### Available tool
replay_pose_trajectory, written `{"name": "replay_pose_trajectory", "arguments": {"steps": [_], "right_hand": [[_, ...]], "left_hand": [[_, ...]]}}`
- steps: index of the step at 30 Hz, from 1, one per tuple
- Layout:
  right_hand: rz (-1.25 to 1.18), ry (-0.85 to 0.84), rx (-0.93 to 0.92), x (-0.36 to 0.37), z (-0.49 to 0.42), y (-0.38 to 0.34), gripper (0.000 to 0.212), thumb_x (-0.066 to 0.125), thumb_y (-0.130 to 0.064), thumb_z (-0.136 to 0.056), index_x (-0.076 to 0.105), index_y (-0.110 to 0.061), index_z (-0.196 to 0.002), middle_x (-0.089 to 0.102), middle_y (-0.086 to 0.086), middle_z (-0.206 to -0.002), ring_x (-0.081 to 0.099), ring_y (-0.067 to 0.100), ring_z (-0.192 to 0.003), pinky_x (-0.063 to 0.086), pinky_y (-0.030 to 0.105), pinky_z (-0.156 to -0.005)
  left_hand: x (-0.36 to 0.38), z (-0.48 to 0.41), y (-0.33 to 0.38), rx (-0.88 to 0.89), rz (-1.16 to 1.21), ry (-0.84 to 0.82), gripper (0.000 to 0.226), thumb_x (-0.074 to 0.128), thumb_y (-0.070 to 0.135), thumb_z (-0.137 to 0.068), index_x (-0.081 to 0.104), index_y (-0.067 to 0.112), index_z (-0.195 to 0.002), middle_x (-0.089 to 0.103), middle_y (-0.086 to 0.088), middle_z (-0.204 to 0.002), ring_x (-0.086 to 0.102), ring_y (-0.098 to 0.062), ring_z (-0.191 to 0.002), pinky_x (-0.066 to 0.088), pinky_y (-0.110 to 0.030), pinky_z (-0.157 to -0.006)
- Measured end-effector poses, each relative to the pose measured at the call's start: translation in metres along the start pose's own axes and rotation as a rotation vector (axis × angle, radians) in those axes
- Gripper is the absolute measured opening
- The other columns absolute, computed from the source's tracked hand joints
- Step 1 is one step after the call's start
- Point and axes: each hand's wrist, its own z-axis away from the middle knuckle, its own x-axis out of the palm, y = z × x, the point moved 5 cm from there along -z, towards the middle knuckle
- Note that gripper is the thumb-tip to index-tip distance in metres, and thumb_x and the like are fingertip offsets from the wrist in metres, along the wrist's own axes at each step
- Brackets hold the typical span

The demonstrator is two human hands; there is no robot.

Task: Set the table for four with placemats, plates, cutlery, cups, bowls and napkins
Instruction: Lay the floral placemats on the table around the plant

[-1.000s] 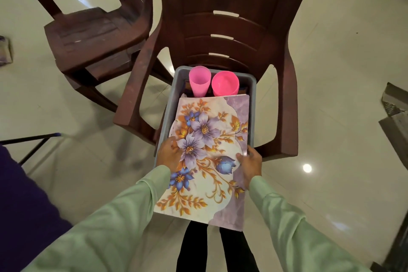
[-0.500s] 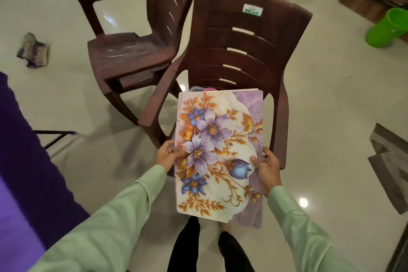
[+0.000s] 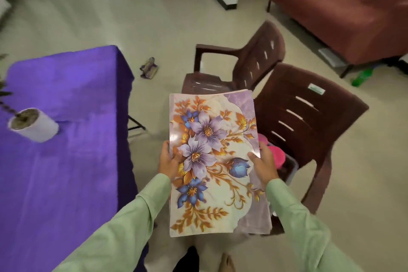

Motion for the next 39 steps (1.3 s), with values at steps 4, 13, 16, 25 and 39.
{"name": "replay_pose_trajectory", "arguments": {"steps": [4,13,16,25,39], "right_hand": [[0.101,-0.137,-0.108,0.066,-0.017,-0.050,0.030,0.057,0.002,-0.090,0.057,-0.010,-0.117,0.062,0.008,-0.116,0.058,0.027,-0.111,0.048,0.034,-0.088],[0.243,-0.485,-0.184,0.270,-0.015,-0.124,0.027,0.059,-0.004,-0.092,0.055,-0.011,-0.117,0.062,0.011,-0.115,0.061,0.027,-0.109,0.052,0.048,-0.095],[0.322,-0.576,-0.271,0.331,-0.008,-0.144,0.023,0.058,0.000,-0.090,0.054,-0.002,-0.113,0.061,0.012,-0.110,0.059,0.028,-0.104,0.050,0.039,-0.091],[0.509,-0.900,-0.451,0.485,0.028,-0.160,0.035,0.061,-0.001,-0.086,0.055,-0.007,-0.120,0.059,0.010,-0.121,0.056,0.028,-0.112,0.046,0.042,-0.099],[0.593,-1.364,-0.569,0.667,0.058,-0.164,0.039,0.058,0.005,-0.086,0.054,-0.004,-0.124,0.054,0.003,-0.115,0.051,0.020,-0.109,0.036,0.025,-0.084]], "left_hand": [[-0.078,0.014,0.013,-0.025,-0.050,0.214,0.035,0.067,0.032,-0.076,0.053,0.025,-0.108,0.066,-0.004,-0.107,0.066,-0.022,-0.095,0.054,-0.042,-0.083],[-0.247,0.039,0.001,-0.022,0.113,0.579,0.024,0.053,-0.008,-0.091,0.047,0.009,-0.106,0.062,-0.007,-0.097,0.061,-0.020,-0.086,0.050,-0.032,-0.075],[-0.290,0.050,-0.018,-0.054,0.175,0.699,0.025,0.057,-0.007,-0.089,0.049,0.009,-0.107,0.064,-0.011,-0.100,0.063,-0.026,-0.091,0.051,-0.041,-0.082],[-0.358,0.113,-0.059,-0.169,0.367,1.063,0.026,0.059,0.002,-0.091,0.051,0.011,-0.113,0.064,-0.014,-0.111,0.062,-0.030,-0.101,0.052,-0.044,-0.088],[-0.389,0.128,-0.095,-0.315,0.466,1.561,0.025,0.059,0.003,-0.089,0.049,0.010,-0.111,0.064,-0.018,-0.111,0.062,-0.038,-0.103,0.051,-0.056,-0.091]]}}
